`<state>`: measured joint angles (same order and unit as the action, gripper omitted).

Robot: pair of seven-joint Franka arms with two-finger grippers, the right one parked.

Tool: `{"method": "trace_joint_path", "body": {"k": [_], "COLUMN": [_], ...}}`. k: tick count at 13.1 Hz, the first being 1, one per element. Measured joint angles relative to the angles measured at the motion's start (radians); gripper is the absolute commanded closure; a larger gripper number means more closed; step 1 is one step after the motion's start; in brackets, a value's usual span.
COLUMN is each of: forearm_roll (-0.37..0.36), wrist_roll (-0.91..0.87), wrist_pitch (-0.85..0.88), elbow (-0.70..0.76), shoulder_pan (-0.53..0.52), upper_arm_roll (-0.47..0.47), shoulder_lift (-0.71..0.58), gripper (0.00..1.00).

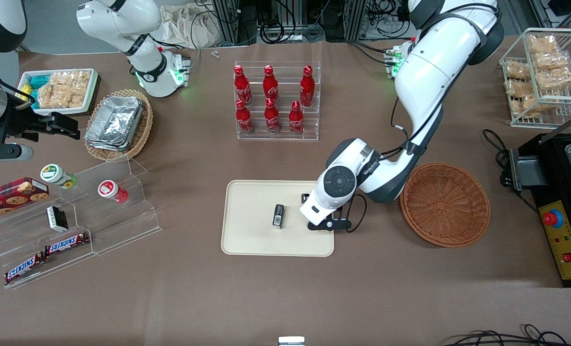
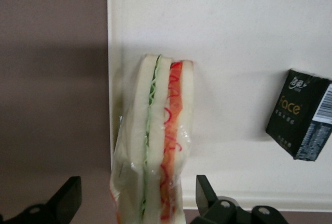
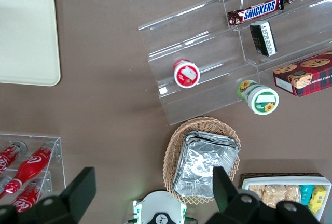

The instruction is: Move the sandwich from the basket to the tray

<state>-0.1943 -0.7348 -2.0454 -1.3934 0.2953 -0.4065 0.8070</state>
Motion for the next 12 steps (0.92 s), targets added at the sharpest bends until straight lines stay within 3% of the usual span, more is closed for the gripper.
{"method": "trace_joint_path", "body": {"k": [3,6,12], "forearm_roll": [0.022,0.125,0.171], "wrist_roll": [0.025,0.111,0.207], "wrist_pitch": [0.142,0.301,0.434], "elbow": [0.06,0.135,0.164], "shoulder_pan": [-0.012,-0.045,-0.107], "upper_arm_roll": [0.0,0.003,0.002], "shoulder_lift": [-0.008,-0.038,-0.098], "gripper": [0.01,0.01,0.01]}}
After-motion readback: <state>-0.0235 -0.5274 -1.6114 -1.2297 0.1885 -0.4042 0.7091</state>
